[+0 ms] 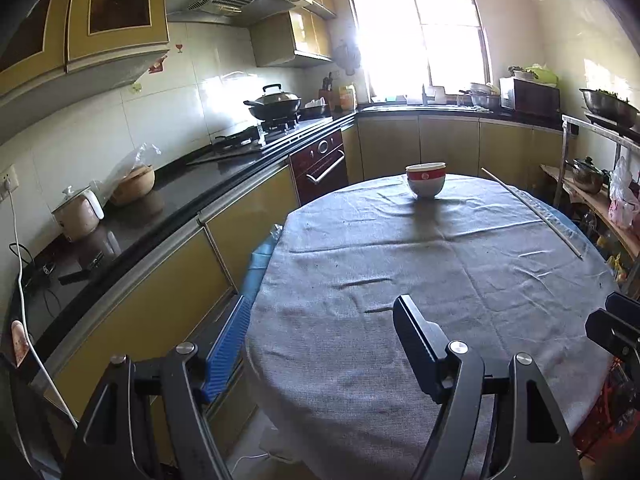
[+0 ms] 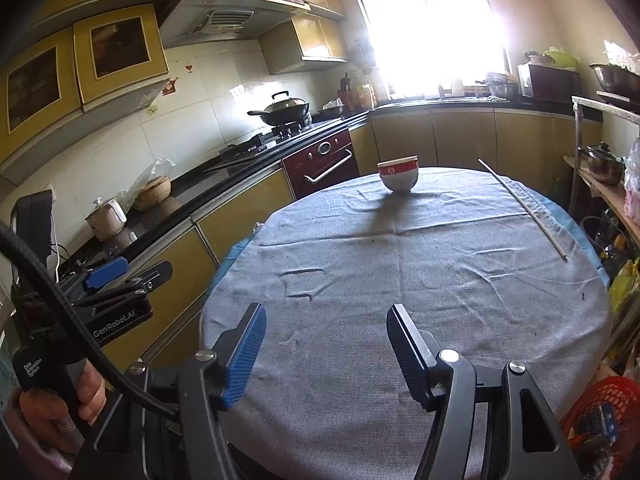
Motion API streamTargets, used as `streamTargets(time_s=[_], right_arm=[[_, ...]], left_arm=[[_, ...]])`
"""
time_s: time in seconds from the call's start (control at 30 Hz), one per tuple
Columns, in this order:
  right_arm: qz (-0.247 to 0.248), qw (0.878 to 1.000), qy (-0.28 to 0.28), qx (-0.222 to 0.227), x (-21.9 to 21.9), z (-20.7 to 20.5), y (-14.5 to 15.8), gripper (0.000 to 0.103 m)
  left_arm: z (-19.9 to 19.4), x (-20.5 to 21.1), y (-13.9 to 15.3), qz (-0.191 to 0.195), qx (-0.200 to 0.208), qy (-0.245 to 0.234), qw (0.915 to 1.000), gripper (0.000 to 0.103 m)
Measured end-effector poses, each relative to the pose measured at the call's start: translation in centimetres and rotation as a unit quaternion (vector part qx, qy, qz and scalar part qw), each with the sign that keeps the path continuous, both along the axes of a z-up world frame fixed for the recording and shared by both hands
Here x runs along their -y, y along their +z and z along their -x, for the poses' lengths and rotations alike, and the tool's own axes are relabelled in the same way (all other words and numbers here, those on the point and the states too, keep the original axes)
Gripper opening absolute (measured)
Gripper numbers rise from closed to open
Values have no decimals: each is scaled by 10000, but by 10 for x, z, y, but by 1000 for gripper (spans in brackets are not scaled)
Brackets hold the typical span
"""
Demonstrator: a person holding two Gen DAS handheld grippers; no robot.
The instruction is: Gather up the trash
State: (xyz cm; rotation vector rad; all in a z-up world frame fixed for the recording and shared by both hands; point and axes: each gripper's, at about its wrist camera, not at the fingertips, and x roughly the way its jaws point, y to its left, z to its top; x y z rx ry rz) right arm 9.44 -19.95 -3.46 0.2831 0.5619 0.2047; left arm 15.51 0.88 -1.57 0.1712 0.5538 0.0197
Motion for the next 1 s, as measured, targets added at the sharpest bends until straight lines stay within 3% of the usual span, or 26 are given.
streamTargets(time_s=[1.0], right_arm=[[42,9984,-269,490,10,70,28,67]], left_arm=[[68,20,44,-196,662,-44,9976,75]])
